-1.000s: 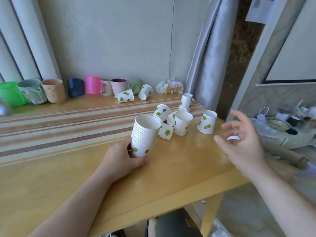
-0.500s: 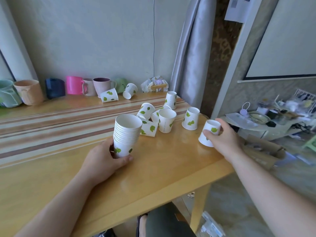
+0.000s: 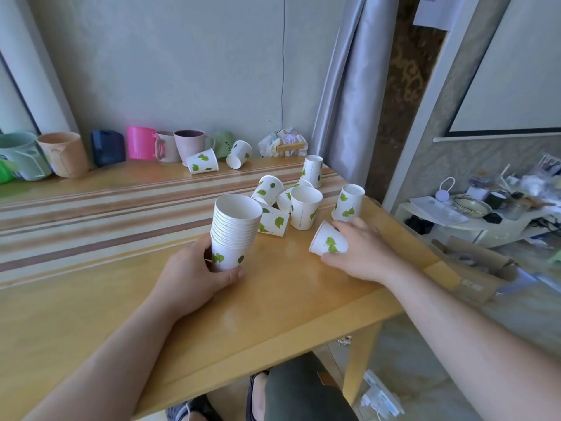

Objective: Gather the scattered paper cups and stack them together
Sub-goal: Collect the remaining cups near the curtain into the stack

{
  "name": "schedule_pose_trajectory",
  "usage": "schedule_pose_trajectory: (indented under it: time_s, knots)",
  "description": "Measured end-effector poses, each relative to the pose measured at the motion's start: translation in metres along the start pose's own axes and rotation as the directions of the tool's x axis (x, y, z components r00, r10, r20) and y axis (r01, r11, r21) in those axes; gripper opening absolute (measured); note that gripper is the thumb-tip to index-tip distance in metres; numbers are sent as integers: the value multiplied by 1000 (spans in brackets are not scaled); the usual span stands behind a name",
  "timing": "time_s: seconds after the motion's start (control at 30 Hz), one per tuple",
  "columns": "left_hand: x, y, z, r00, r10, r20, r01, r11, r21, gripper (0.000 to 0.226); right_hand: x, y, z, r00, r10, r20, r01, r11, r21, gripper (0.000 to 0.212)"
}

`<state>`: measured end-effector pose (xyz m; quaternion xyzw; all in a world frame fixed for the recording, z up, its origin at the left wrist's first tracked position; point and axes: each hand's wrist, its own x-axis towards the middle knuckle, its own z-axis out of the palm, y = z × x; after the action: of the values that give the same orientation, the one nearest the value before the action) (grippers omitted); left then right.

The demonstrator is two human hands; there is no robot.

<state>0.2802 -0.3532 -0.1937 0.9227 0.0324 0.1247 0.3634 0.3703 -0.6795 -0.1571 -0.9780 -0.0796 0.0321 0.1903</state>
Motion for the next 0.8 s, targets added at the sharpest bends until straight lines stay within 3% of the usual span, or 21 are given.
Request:
schedule_pose_trajectory:
  time_s: [0.07, 0.1, 0.13, 0.17, 0.23, 0.27, 0.3, 0.33, 0.4, 0.53, 0.8]
  knots:
    - [0, 1, 0, 1000, -1, -3, 1, 1000, -12, 46, -1, -19, -4, 1000, -20, 0, 19, 991, -129, 87]
    - [-1, 1, -1, 1000, -2, -2, 2, 1000, -14, 46, -2, -30, -7, 999, -47, -27, 45, 996, -78, 81]
    - [-1, 1, -1, 1000, -3, -1, 3, 1000, -15, 46, -4, -42, -9, 994, -77, -75, 84, 992, 99, 71]
    - [-1, 1, -1, 1000, -3, 1, 3, 1000, -15, 46, -6, -55, -12, 989, -79, -127, 123, 917, 380, 62]
    - [-2, 0, -1, 1000, 1, 3, -1, 1000, -20, 47, -9, -83, -17, 982, -75, -172, 186, 501, 845, 58]
    - [-2, 0, -1, 1000, 2, 3, -2, 1000, -22, 47, -8, -96, -20, 979, -101, -178, 200, 302, 932, 57]
    - [-2, 0, -1, 1000, 3, 2, -3, 1000, -24, 47, -8, -108, -21, 972, -141, -187, 211, 177, 961, 55]
    - [-1, 0, -1, 1000, 4, 0, -4, 1000, -25, 47, -8, -121, -21, 961, -191, -200, 227, 127, 966, 51]
    - [-1, 1, -1, 1000, 3, -2, -3, 1000, -29, 49, -8, -142, -16, 941, -261, -214, 255, 136, 957, 51]
    - [0, 0, 0, 1000, 6, -1, -6, 999, -33, 52, -4, -158, 12, 943, -260, -207, 284, 304, 909, 62]
    - [1, -1, 1, 999, -13, -34, 11, 998, -64, 48, -2, -111, 38, 960, -273, -58, 192, 496, 847, 94]
